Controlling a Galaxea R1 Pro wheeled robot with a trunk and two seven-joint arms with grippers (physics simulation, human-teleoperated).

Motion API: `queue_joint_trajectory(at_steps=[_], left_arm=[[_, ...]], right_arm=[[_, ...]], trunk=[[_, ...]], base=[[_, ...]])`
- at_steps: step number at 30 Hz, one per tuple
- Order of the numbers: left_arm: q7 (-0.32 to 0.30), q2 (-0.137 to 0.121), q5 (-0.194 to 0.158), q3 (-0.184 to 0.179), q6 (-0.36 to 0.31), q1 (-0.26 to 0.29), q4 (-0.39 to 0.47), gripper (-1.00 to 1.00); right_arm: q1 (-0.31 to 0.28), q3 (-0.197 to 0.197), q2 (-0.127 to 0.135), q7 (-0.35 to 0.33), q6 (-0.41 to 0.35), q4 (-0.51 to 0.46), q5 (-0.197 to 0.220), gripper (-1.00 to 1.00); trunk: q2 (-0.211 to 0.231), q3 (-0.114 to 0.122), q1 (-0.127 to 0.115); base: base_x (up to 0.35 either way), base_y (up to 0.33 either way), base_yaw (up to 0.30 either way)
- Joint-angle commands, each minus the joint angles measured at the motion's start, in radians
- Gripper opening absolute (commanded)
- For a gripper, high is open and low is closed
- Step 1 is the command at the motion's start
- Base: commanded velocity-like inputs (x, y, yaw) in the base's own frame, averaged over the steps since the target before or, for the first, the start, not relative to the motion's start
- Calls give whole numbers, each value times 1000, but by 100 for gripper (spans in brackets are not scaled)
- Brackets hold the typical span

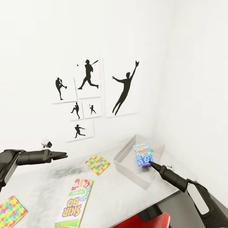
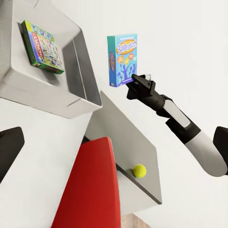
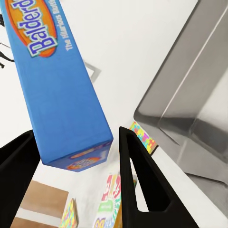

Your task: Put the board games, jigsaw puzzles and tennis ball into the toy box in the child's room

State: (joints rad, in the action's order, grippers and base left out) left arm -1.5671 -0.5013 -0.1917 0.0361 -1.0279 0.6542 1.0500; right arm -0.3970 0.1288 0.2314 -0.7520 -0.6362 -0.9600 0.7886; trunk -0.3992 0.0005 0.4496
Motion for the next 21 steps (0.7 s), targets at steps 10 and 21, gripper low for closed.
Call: queue_joint_trajectory(at_steps=[10, 21], left_arm=[[-4, 0, 0, 0, -11, -1, 0, 100], [-4, -1, 0, 0, -11, -1, -1, 100]], right_arm=[[0, -1, 0, -1, -7, -2, 4, -100], [-11, 1, -2, 20, -45, -3, 2, -100]], trunk=[[-1, 0, 0], [-1, 0, 0]], base=[[3, 0, 0], [0, 0, 0]])
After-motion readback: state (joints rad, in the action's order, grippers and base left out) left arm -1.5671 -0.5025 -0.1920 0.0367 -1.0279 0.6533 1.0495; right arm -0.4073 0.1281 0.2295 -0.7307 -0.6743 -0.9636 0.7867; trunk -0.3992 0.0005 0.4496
